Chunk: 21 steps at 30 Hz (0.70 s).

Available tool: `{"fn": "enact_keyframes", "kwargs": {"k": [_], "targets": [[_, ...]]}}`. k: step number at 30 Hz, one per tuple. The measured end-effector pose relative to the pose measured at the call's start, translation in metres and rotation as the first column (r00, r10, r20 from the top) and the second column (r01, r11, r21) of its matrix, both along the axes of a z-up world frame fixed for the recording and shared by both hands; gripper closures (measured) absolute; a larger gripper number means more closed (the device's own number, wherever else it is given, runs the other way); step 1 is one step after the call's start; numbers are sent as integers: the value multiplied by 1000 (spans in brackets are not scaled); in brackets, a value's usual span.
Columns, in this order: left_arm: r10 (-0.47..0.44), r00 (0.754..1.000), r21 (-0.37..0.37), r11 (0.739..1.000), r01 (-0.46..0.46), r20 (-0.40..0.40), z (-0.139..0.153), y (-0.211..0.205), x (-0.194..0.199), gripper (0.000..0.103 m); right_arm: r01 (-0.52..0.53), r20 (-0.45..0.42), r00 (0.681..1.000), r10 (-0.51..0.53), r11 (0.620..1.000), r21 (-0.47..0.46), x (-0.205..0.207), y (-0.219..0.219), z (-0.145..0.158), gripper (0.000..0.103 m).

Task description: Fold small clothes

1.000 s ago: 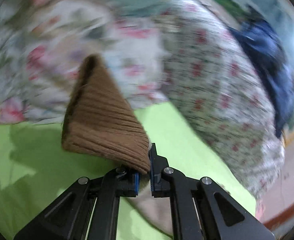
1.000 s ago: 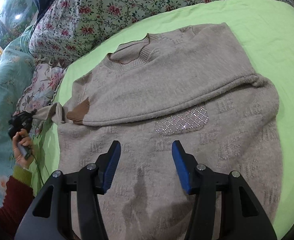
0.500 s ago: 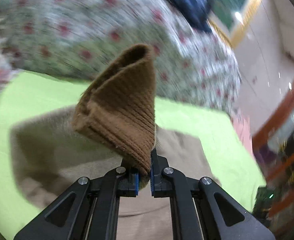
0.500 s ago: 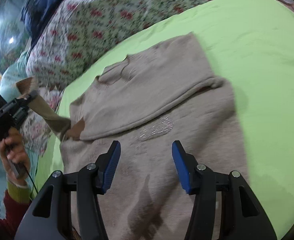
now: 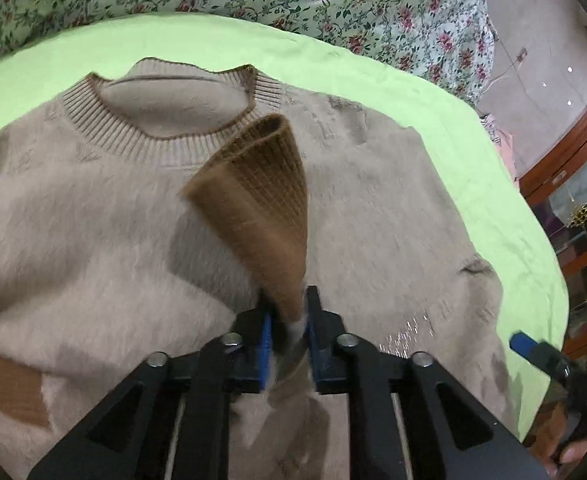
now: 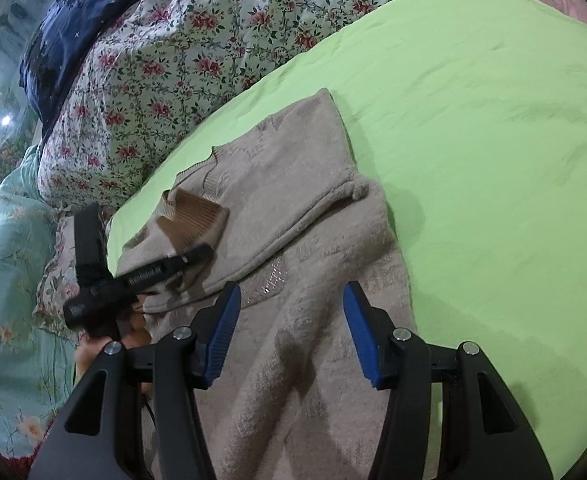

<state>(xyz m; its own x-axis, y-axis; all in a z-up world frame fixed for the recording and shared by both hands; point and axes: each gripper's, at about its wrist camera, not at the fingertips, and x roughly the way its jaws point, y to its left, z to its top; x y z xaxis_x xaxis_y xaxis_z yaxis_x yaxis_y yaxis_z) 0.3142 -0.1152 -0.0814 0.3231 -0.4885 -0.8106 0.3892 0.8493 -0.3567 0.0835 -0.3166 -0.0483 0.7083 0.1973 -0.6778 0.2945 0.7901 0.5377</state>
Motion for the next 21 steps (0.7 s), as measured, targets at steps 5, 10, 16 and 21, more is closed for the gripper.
{"fn": "enact_keyframes", "kwargs": {"k": [5,10,16,21], "targets": [[36,996,10,999,-37,78,30,39,-36,43,-55,18,998,56,998,-27,25,18,8,47],[231,946,135,955,-266,225,51,110,-77,36,-143,17,989,145,987,-75,64,52,10,44],[509,850,201,826,-527,136,13,210,-78,35,-67,-70,996,61,994,-85,103,61,-16,43],[534,840,126,830,-543,98,12,230,-80,35,-46,-102,994,39,997,-63,124,51,-31,43]]}}
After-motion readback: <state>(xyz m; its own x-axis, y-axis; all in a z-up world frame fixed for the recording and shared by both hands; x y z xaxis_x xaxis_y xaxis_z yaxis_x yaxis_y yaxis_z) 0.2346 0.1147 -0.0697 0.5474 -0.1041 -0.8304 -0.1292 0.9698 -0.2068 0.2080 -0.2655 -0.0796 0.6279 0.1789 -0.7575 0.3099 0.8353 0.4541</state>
